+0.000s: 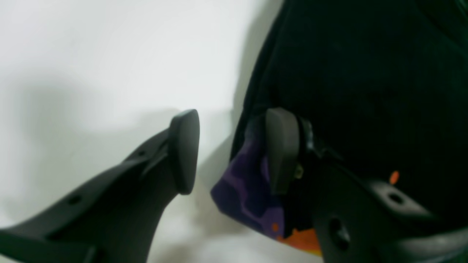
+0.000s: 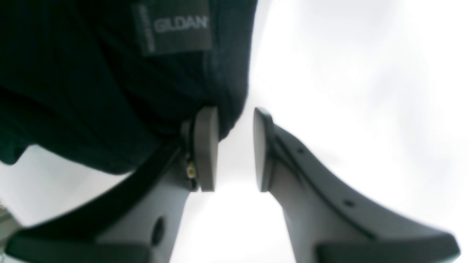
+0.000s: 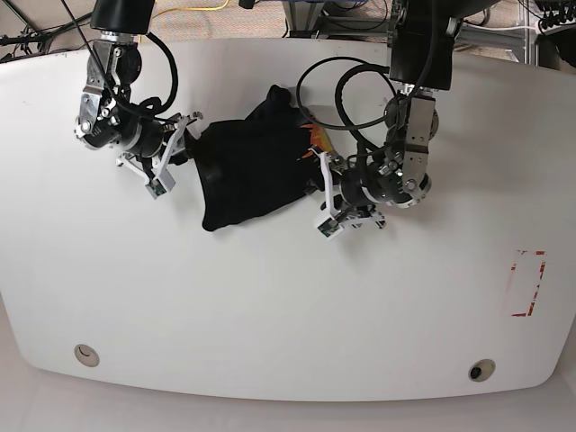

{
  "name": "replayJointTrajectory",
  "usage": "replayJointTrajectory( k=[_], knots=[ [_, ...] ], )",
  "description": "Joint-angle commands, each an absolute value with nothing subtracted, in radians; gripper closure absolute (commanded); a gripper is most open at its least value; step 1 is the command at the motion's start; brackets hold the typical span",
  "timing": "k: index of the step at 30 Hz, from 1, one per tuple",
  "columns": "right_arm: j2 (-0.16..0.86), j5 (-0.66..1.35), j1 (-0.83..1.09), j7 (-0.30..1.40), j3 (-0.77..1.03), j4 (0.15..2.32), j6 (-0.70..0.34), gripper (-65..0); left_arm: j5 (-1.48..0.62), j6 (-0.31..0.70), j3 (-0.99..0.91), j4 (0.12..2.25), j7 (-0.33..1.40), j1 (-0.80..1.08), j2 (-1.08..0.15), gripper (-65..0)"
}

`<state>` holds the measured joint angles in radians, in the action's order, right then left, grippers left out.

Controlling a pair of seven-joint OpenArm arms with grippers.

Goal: Fold the T-shirt properly
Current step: 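Press and square the black bundle with both grippers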

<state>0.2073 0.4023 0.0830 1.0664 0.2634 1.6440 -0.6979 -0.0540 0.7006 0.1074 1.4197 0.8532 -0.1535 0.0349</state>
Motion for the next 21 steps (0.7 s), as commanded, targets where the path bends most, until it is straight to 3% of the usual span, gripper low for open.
replayJointTrajectory(
  k=[1, 12, 21],
  knots=[
    [0.191, 0.349, 0.033, 1.056, 0.259, 1.662, -0.698, -15.4, -0.045, 0.698, 0.071, 1.498, 0.868, -0.143, 0.030, -26.5],
    [0.219, 0.320, -0.024, 1.153, 0.286, 1.816, -0.698, -15.4, -0.045, 0.698, 0.013, 1.710, 0.869, -0.125, 0.047, -26.5],
    [0.117, 0.443, 0.097, 1.202, 0.389, 1.969, -0.698, -15.4, -0.039, 0.698, 0.019, 1.779, 0.866, -0.124, 0.071, -26.5]
  ],
)
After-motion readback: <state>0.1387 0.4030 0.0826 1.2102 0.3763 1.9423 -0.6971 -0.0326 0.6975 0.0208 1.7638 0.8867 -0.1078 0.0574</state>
